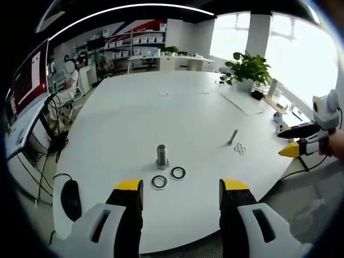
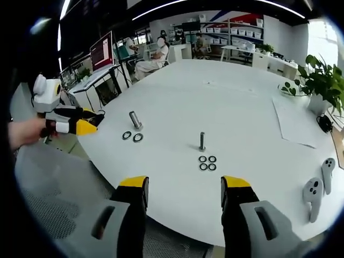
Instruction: Place the washer onto the threaded stud by aligning its center hole with the stud, sliding it down to the base, and recovering from edge contact or off-axis alignment until the washer reaches the visible bottom stop.
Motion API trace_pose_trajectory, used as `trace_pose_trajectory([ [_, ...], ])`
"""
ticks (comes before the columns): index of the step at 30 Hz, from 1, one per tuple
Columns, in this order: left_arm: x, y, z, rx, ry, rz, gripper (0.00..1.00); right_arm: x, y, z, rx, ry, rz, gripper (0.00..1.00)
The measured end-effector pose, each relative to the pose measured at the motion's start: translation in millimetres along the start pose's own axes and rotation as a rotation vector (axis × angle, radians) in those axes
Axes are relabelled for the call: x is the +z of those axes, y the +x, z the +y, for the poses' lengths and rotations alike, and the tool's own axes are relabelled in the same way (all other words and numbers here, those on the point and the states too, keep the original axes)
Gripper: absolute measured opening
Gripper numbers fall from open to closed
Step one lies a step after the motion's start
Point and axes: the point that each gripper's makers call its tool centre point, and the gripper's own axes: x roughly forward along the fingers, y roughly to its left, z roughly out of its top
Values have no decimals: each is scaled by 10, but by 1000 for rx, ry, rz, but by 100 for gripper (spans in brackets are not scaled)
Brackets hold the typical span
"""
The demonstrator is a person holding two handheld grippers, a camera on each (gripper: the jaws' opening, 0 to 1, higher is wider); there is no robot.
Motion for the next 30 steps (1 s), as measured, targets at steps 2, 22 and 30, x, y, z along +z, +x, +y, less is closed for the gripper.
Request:
trace_pose_trajectory([
  [2,2,0,6,2,4,-1,56,-4,0,-1,-1,0,2,57],
  [22,-4,-5,8,5,9,2,56,-18,0,-28,0,31,1,55],
  [30,-6,-5,17,10,9,4,56,-28,-1,-41,-3,44,3,56],
])
